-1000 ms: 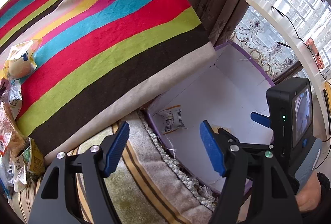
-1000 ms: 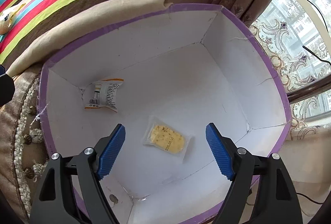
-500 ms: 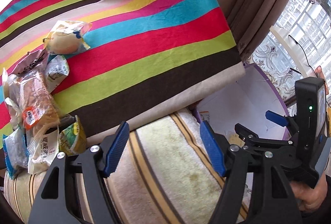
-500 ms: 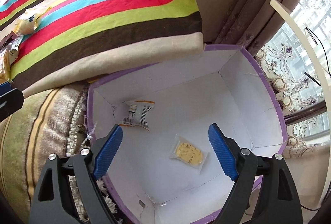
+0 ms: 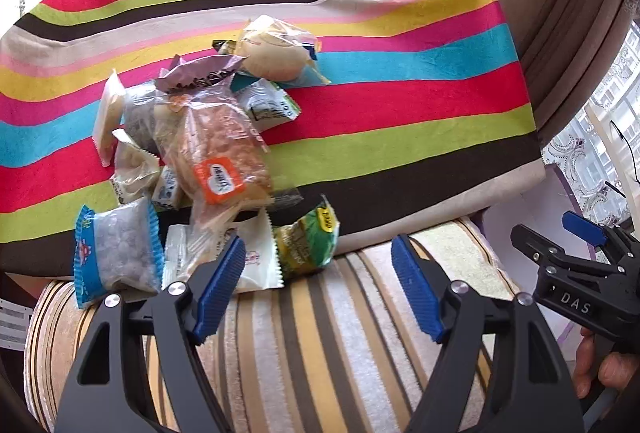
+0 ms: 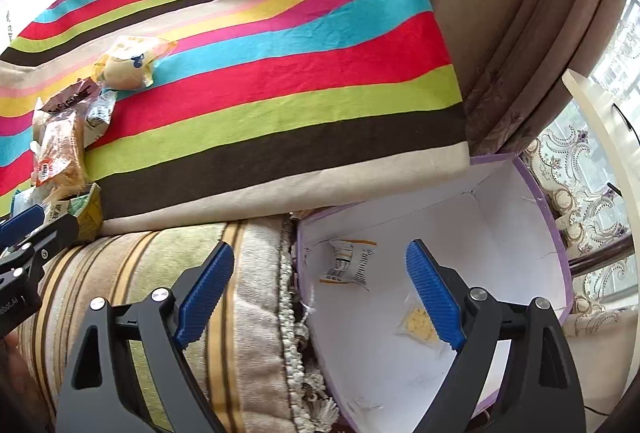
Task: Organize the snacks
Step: 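Move both open tools back to the snack pile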
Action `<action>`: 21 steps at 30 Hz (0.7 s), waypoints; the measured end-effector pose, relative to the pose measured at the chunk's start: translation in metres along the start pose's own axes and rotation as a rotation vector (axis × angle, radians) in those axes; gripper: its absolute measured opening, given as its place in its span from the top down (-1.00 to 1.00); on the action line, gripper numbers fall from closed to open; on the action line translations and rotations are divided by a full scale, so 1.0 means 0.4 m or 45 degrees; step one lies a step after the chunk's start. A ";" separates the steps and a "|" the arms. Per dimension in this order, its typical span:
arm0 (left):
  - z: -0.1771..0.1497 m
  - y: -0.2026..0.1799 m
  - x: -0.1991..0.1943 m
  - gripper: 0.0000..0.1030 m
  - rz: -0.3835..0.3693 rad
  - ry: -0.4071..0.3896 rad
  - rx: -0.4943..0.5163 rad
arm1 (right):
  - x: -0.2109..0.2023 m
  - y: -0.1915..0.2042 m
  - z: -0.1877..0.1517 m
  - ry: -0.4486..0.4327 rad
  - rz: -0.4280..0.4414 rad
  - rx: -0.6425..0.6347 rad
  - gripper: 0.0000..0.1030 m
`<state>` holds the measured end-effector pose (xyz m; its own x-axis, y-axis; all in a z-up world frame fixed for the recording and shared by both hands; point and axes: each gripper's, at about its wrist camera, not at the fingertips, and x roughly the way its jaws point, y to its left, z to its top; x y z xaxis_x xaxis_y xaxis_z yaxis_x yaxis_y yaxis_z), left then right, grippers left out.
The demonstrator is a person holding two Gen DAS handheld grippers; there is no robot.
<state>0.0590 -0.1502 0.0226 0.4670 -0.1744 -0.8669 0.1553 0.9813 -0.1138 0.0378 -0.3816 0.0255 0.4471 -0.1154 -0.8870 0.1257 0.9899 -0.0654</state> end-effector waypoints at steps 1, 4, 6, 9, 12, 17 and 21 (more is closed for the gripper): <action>-0.002 0.012 -0.003 -0.47 0.004 -0.001 -0.011 | -0.002 0.015 0.003 -0.001 0.009 -0.008 -0.65; -0.007 0.042 -0.012 -0.47 0.022 -0.006 -0.040 | -0.009 0.061 0.011 -0.004 0.033 -0.040 -0.66; -0.011 0.062 -0.013 -0.47 0.024 -0.006 -0.060 | -0.013 0.092 0.014 -0.005 0.050 -0.063 -0.67; -0.016 0.085 -0.019 -0.48 0.028 -0.011 -0.079 | -0.016 0.135 0.016 -0.004 0.084 -0.089 -0.67; -0.025 0.111 -0.022 -0.48 0.029 -0.013 -0.102 | -0.018 0.174 0.018 0.000 0.106 -0.114 -0.67; -0.035 0.155 -0.034 -0.48 0.026 -0.022 -0.143 | -0.017 0.226 0.019 0.014 0.164 -0.131 -0.67; -0.055 0.214 -0.055 -0.48 0.011 -0.039 -0.214 | -0.008 0.274 0.017 0.039 0.223 -0.152 -0.67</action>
<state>0.0428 -0.0604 0.0213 0.4945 -0.1661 -0.8532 0.0049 0.9821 -0.1884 0.0561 -0.2734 0.0243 0.4255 0.0603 -0.9030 -0.0584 0.9975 0.0391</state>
